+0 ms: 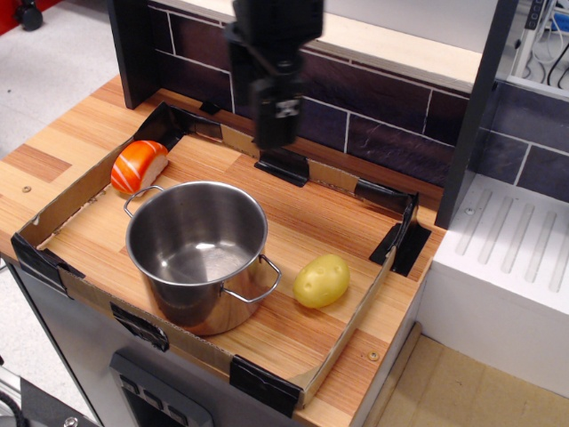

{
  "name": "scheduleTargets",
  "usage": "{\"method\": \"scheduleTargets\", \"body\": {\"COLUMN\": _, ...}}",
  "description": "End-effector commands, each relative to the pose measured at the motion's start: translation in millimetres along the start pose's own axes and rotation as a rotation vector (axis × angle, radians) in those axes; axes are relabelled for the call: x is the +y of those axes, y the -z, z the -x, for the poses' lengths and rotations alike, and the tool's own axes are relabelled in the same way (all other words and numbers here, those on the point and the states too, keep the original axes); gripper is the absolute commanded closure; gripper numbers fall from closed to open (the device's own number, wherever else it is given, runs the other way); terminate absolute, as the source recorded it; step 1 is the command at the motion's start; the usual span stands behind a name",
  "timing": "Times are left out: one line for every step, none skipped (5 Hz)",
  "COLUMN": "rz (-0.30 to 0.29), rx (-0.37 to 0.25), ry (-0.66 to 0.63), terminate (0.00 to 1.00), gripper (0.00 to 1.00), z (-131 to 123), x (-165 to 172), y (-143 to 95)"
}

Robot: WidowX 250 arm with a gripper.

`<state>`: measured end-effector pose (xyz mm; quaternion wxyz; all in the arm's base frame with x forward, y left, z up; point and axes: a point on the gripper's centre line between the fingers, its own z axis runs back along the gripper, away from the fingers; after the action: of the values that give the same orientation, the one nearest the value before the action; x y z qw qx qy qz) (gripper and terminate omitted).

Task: Topple metal pot

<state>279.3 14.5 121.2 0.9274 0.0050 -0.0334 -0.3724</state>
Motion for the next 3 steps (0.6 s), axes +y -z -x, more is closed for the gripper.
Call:
{"method": "scheduleTargets", "body": {"rz": -0.112, "rx": 0.023, "ry": 0.253, "terminate": 0.0, "gripper": 0.0, "z": 11, "x": 6, "y": 11}}
{"method": "scheduleTargets", "body": {"rz": -0.133, "rx": 0.035, "ry": 0.326, "terminate": 0.0, "gripper": 0.0, "z": 9, "x": 10, "y": 31}}
{"method": "scheduleTargets", "body": {"rz": -0.094, "rx": 0.068, "ry": 0.388, "terminate": 0.0, "gripper": 0.0, "z": 7, "x": 8, "y": 46}}
